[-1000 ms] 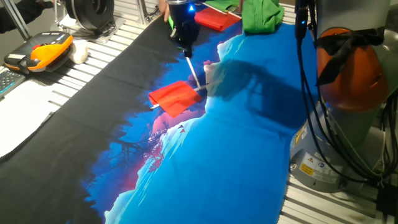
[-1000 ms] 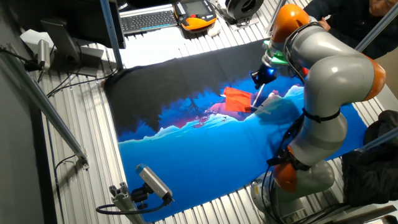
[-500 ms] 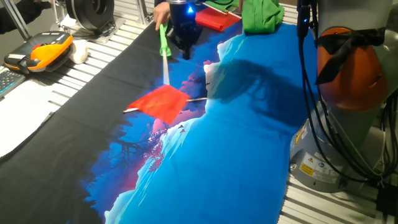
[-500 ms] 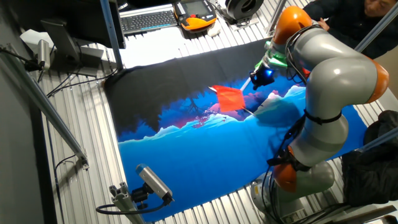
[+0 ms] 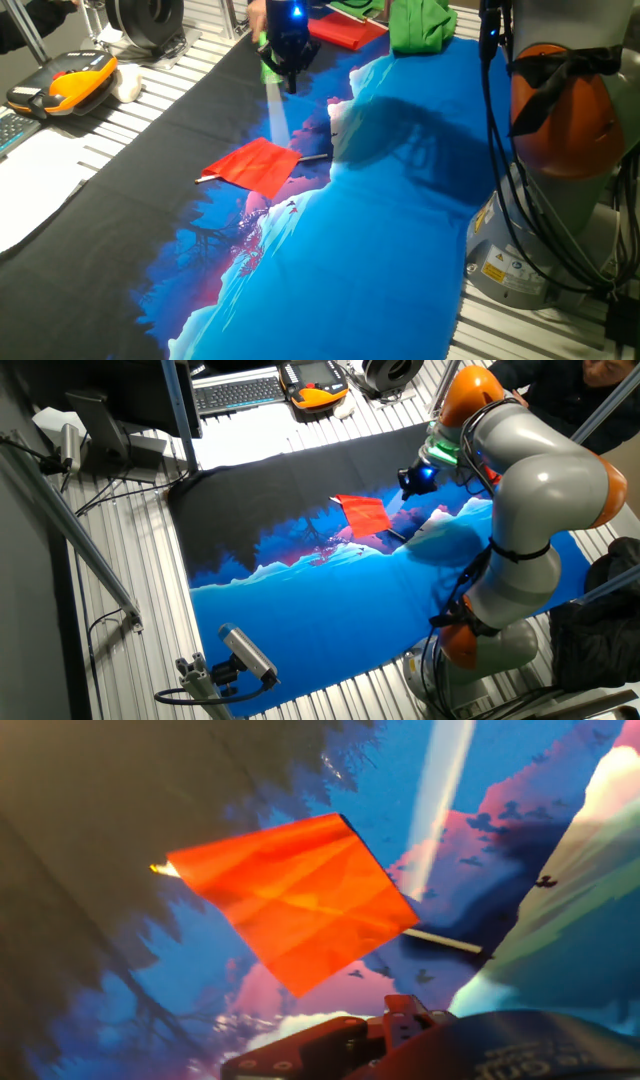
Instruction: Wave the flag
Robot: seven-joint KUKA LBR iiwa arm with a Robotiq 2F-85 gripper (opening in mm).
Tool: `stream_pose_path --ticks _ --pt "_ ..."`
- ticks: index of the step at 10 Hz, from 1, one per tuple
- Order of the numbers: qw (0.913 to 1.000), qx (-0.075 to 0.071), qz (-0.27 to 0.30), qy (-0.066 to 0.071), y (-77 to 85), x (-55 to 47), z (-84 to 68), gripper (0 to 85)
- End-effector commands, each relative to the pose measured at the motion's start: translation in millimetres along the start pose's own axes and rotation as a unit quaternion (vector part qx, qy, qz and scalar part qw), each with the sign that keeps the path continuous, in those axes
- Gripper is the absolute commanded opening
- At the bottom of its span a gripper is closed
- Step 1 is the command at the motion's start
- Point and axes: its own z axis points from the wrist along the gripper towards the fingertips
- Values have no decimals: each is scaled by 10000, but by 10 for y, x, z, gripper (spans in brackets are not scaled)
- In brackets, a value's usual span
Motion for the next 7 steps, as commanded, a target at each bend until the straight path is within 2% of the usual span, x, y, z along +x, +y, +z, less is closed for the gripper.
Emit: stream_pose_path --ticks 1,2,5,6,7 --pt "9698 -458 2357 -436 44 8 -13 0" --pt "9657 -354 2516 -539 106 24 -31 0" --pt "9648 -372 2543 -557 192 56 -44 0" --pt "9761 -344 2098 -456 249 102 -77 0" --pt "9863 -406 1584 -226 308 125 -109 0"
